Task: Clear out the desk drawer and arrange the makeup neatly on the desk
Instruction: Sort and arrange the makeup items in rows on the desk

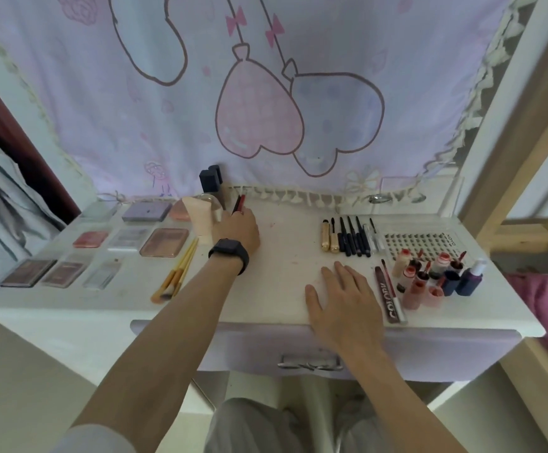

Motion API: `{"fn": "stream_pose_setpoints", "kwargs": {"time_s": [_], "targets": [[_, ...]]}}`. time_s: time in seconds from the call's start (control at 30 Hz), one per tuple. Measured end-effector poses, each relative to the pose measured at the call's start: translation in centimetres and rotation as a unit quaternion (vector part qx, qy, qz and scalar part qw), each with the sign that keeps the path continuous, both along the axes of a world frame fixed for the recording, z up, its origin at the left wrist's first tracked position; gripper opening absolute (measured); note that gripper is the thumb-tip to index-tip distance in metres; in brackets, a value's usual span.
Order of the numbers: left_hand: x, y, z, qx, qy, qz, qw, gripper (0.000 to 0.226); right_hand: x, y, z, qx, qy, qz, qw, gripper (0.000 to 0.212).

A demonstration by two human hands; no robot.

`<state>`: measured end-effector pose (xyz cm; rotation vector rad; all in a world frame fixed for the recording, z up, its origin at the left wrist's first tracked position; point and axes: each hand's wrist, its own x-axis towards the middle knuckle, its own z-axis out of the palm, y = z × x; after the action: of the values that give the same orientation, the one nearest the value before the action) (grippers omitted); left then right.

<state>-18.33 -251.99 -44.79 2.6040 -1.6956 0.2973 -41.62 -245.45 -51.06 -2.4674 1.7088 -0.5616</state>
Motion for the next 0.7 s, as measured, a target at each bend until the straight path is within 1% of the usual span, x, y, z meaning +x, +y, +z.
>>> {"fn": "stream_pose_setpoints", "kwargs": {"time_s": [0.07,0.17,0.23,0.33,0.4,0.5,0.57,0.63,0.7], "targets": [[-0.1,0.2,-0.1,-0.004,0.014,0.004,1.0,0.026,0.0,0.0,-0.1,-0.007,-0.002,-0.003,1.0,0.069],[-0.2,0.4,0.2,-0.015,0.059,0.02,0.998,0.022,0.0,0.0,-0.1,-0.008,0.002,-0.003,1.0,0.068],[-0.4,0.5,0.4,-0.005,0.074,0.023,0.997,0.023,0.1,0.0,-0.2,-0.012,0.003,-0.003,1.0,0.07],[-0.8,0.6,0.8,0.037,0.061,0.006,0.997,0.029,0.1,-0.1,-0.2,-0.016,-0.007,-0.004,1.0,0.073],[-1.1,1.2,0.9,0.032,0.083,0.016,0.996,0.027,0.1,-0.1,-0.2,-0.019,-0.018,-0.006,1.0,0.074],[-1.6,3.2,0.9,-0.022,0.153,0.021,0.988,0.018,0.0,-0.2,-0.2,-0.015,-0.025,-0.004,1.0,0.074],[-2.0,5.3,0.6,-0.074,0.202,-0.014,0.977,0.017,0.0,-0.1,-0.1,-0.004,-0.038,0.001,0.999,0.071],[-2.6,8.0,0.1,-0.139,0.238,-0.074,0.958,0.022,-0.1,0.2,0.3,0.005,-0.084,0.011,0.996,0.066],[-3.5,10.7,-0.5,-0.186,0.252,-0.12,0.942,0.025,-0.5,0.6,1.0,0.019,-0.171,0.032,0.985,0.06]]}}
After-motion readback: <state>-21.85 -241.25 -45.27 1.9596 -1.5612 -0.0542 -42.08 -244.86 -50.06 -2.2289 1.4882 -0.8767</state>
